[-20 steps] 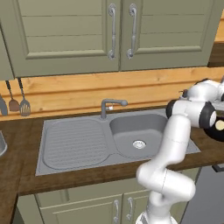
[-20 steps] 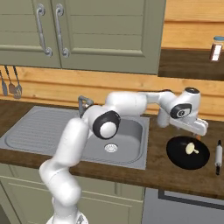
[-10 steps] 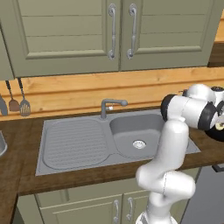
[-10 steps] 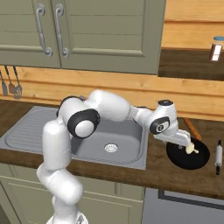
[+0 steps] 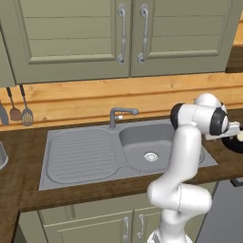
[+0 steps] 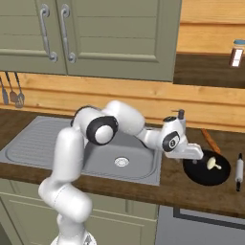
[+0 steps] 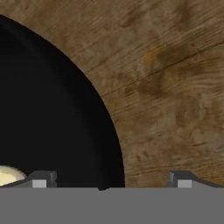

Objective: Pick the mushroom from the sink and place it in the bowl. Then pick the bowl and place it in the microwave. Then close the microwave door and press the start button.

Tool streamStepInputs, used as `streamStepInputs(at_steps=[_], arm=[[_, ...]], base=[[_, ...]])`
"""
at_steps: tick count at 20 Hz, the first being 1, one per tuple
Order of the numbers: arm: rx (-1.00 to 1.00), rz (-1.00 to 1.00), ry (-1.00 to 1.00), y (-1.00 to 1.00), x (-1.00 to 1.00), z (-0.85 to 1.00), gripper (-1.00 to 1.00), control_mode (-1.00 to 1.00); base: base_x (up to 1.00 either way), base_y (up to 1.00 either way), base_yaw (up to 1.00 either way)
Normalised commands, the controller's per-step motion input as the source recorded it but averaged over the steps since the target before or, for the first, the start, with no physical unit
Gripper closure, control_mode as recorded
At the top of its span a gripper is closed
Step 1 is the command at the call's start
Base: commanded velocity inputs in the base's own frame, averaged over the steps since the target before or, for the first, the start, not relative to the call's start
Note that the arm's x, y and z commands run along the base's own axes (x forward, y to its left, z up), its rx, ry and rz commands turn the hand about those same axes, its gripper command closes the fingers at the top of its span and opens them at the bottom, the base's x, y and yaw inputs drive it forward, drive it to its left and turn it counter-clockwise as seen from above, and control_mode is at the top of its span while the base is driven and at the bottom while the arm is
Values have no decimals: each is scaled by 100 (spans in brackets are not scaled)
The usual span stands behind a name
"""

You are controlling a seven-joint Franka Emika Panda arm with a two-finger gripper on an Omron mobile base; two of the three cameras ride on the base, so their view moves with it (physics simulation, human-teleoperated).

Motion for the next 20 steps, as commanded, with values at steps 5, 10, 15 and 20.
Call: streamStepInputs(at_steps=[5,10,15,20], arm=[[4,2,13,-41,2,-20,100,-100],[0,0,3,0,-19,-6,100,-100],[0,2,0,10,-69,61,100,-100],[-10,28,-5,34,-98,100,100,-100]], base=[[0,0,0],[0,0,0],[0,0,0],[0,0,0]])
